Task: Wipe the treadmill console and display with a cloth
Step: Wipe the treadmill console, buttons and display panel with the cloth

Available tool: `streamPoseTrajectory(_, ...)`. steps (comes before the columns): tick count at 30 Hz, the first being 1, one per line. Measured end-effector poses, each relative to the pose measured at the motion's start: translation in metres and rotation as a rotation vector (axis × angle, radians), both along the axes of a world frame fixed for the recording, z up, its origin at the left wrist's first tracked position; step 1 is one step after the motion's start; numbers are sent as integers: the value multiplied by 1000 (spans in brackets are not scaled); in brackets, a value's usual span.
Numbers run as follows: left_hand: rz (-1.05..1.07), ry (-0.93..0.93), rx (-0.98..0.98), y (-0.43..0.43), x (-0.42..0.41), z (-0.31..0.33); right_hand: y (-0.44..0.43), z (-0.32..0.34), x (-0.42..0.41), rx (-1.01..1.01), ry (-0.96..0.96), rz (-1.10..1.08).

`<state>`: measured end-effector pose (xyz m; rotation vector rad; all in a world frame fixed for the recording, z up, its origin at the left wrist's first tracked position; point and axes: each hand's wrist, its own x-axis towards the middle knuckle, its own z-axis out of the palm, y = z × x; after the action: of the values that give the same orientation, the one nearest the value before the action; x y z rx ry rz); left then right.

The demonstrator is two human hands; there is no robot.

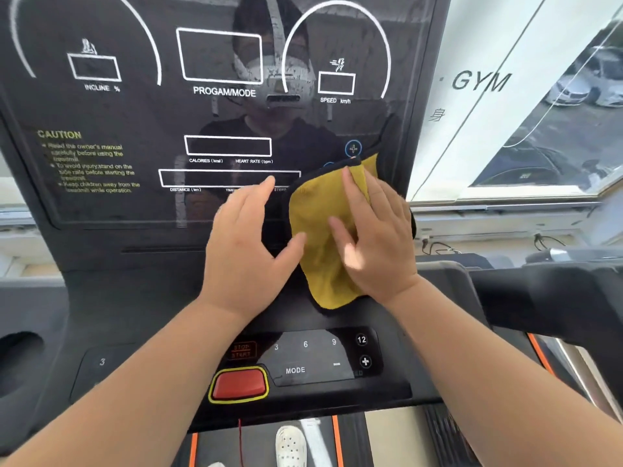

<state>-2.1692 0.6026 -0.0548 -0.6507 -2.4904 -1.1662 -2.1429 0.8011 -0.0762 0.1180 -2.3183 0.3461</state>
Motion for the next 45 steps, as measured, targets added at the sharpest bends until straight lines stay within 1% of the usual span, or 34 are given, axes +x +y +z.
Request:
streamPoseTrajectory(2, -35, -152, 25, 12, -2, 14, -1, 6, 5, -41, 9, 95)
streamPoseTrajectory(3, -49, -198, 16, 17, -4, 19, -4, 8, 9, -58, 14, 145)
streamPoseTrajectory(5, -65, -230, 15, 25, -7, 27, -9, 14, 17, -118, 22, 215)
streamPoseTrajectory(7, -68, -227, 20, 27, -10, 32, -13, 17, 22, -215, 24, 216)
streamPoseTrajectory(9, -77, -192, -5, 24, -12, 32, -13, 20, 24, -340, -16, 217)
streamPoseTrajectory(10, -85, -167, -5, 20, -12, 32, -12, 23, 24, -399, -56, 238)
streamPoseTrajectory(12, -105, -107, -4, 10, -12, 35, -8, 33, 25, -468, -206, 282)
streamPoseTrajectory(13, -118, -85, -11, 5, -12, 38, -4, 38, 24, -448, -317, 304)
streamPoseTrajectory(15, -150, -66, -29, -4, -12, 47, 1, 47, 19, -276, -551, 319)
streamPoseTrajectory(16, -165, -65, -43, -7, -11, 51, -1, 50, 16, -185, -597, 313)
streamPoseTrajectory(17, -177, -68, -54, -10, -10, 55, -4, 53, 15, -154, -597, 317)
streamPoseTrajectory(20, -179, -44, -67, -17, -8, 59, -13, 61, 15, -233, -546, 393)
streamPoseTrajectory(21, -161, -14, -77, -20, -9, 58, -15, 66, 17, -280, -562, 436)
streamPoseTrajectory(22, -136, 20, -94, -22, -11, 57, -14, 72, 19, -336, -619, 476)
streamPoseTrajectory(25, -26, 117, -162, -26, -19, 52, -9, 88, 26, -468, -914, 541)
streamPoseTrajectory(26, 15, 136, -182, -25, -21, 52, -9, 91, 30, -507, -956, 544)
streamPoseTrajectory(27, 46, 140, -189, -22, -22, 54, -10, 91, 33, -592, -968, 531)
streamPoseTrajectory(28, 53, 134, -184, -17, -22, 57, -11, 91, 37, -753, -985, 519)
streamPoseTrajectory(30, -18, 106, -147, -7, -20, 66, -12, 86, 44, -1116, -1001, 494)
streamPoseTrajectory(31, -68, 84, -114, -1, -18, 71, -12, 82, 47, -1192, -980, 482)
streamPoseTrajectory(32, -111, 50, -76, 6, -16, 76, -13, 78, 48, -1178, -931, 456)
streamPoseTrajectory(33, -145, 3, -32, 12, -13, 81, -13, 73, 49, -1091, -850, 413)
streamPoseTrajectory(34, -177, -57, 19, 17, -11, 84, -13, 69, 49, -960, -741, 331)
streamPoseTrajectory(36, -240, -205, 152, 25, -8, 88, -14, 60, 48, -670, -475, 113)
streamPoseTrajectory(37, -262, -285, 237, 27, -7, 87, -16, 57, 48, -563, -351, 42)
streamPoseTrajectory(39, -273, -466, 428, 28, -5, 83, -21, 51, 46, -461, -200, 44)
streamPoseTrajectory(41, -279, -685, 610, 26, -3, 77, -26, 43, 45, -444, -112, 109)
streamPoseTrajectory(42, -298, -812, 693, 25, -3, 72, -28, 41, 45, -475, -81, 141)
streamPoseTrajectory(44, -377, -1054, 821, 23, -6, 62, -31, 38, 42, -606, -88, 189)
streamPoseTrajectory(45, -424, -1134, 863, 21, -8, 59, -31, 38, 40, -689, -116, 173)
